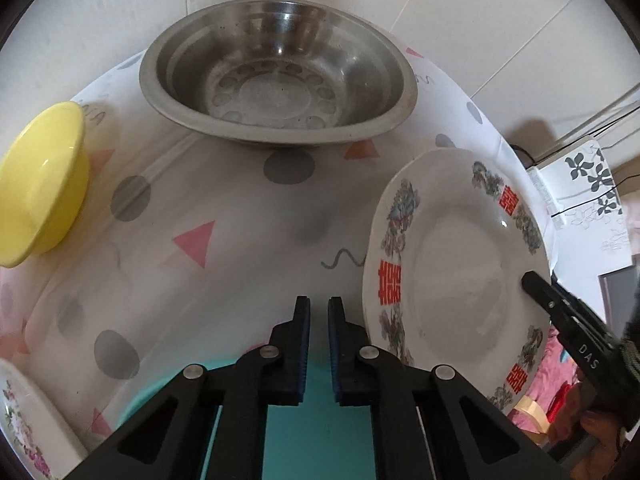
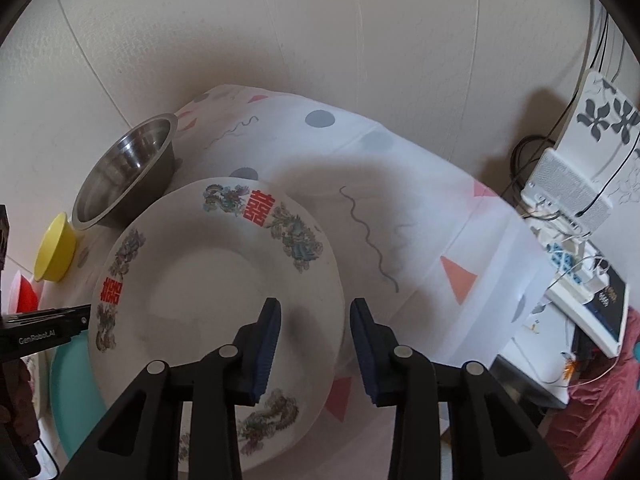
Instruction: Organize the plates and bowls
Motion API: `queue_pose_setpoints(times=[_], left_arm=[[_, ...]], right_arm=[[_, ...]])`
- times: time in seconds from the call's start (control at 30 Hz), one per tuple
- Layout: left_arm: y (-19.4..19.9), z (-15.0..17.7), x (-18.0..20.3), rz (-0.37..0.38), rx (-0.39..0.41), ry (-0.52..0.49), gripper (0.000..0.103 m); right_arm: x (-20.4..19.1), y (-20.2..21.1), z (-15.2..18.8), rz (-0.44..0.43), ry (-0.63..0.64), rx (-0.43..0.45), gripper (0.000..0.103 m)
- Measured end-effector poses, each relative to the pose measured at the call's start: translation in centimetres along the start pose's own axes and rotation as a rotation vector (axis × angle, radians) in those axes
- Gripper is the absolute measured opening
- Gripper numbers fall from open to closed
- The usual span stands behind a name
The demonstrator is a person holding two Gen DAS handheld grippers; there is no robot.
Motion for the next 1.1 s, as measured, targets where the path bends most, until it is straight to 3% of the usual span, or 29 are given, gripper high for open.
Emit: queue_pose_setpoints(times=[0.47, 0.5, 0.53, 0.6, 0.8, 0.9, 1.1], left_arm=[[0.5, -0.8, -2.2, 0.192, -0.011, 0.107, 0.010], [0.8, -0.9, -2.2, 0.205, -0.006, 0.111, 0.012], [1.2, -1.0, -2.3, 0.227, 0.003, 0.113, 0.025], [1.9, -1.1, -2.8, 0.223, 0.025, 0.124, 0.033], [2.7, -1.4, -3.2, 0.246, 0.035, 0.134, 0.034], [3.8, -1.5, -3.3, 0.333, 0.053, 0.158, 0.038], [2.3, -2.0, 0.4, 0.339, 0.020, 0.057, 0.036]], right_arm=[[-0.4, -1.7, -0.1, -0.102, -0.037, -0.034, 0.031], [-0.3, -1.6, 0.0, -0.105, -0.034, -0.035, 0.031], [-0.2, -1.6, 0.1, -0.108, -0.034, -0.035, 0.031], [-0.2, -1.6, 0.1, -0.109, -0.032, -0.037, 0.031], [-0.1, -1.6, 0.0, -0.115, -0.028, -0.036, 0.031], [-0.1, -1.6, 0.0, -0.117, -0.022, -0.038, 0.031], [-0.2, -1.7, 0.1, -0.123, -0.019, -0.032, 0.031]])
Point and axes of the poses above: each gripper's, at about its wrist camera, not at the fingertips, and y roughly against the way its jaws point, x to its right, z to its underside, the point moved 9 cm from there along -y, roughly the way its jaws point, and after that the axes turned 6 degrees about -x, right-handed, at the moved point
